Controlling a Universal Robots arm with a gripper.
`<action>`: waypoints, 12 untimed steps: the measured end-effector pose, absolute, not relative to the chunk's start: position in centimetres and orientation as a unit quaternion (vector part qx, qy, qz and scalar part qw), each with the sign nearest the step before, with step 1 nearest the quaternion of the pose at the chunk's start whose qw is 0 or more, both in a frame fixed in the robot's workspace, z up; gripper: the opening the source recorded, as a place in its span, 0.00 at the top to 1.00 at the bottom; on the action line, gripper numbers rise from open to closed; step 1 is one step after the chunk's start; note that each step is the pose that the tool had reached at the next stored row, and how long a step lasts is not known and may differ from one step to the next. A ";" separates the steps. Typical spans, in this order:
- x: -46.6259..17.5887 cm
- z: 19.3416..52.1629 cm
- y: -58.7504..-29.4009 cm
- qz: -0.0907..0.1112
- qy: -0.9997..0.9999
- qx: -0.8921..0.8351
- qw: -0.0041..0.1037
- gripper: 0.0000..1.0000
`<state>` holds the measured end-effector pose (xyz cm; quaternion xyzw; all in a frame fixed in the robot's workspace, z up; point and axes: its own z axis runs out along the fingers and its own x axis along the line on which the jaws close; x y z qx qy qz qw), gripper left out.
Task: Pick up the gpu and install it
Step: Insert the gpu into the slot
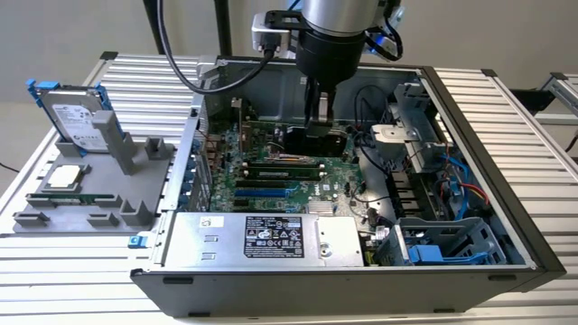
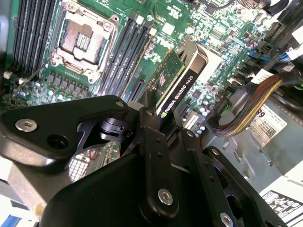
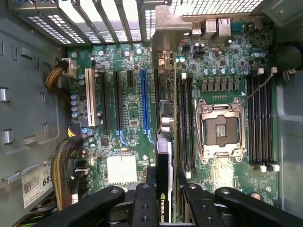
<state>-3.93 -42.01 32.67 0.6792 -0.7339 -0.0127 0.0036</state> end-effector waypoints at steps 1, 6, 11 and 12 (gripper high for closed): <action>-3.9 32.6 -42.0 -0.013 -0.734 0.679 0.004 1.00; -3.9 32.2 -42.0 -0.013 -0.734 0.679 0.004 1.00; -3.9 31.7 -42.0 -0.013 -0.734 0.679 0.004 1.00; -3.9 31.6 -42.0 -0.013 -0.734 0.679 0.004 1.00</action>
